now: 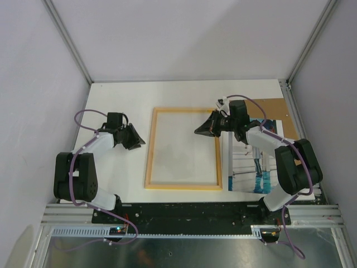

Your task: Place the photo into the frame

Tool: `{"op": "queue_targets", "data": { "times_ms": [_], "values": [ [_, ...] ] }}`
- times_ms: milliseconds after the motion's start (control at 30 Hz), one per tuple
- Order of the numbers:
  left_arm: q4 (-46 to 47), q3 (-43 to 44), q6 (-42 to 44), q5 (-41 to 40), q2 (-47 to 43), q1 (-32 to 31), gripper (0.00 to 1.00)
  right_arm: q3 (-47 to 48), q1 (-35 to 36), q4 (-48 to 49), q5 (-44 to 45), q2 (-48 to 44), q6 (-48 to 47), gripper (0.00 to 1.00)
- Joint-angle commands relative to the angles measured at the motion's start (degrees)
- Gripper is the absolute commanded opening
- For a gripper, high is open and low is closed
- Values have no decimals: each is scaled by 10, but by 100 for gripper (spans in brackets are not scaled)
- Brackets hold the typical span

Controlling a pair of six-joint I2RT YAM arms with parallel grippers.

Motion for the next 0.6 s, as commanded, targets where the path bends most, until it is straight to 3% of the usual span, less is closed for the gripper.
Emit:
{"op": "queue_targets", "data": {
  "times_ms": [0,567],
  "values": [
    [11,-3,17,7,4,1,34,-1,-5,21,-22,8,-9,0],
    [12,-4,19,7,7,1,33,-11,-23,15,-13,-8,-26,0]
  ]
}}
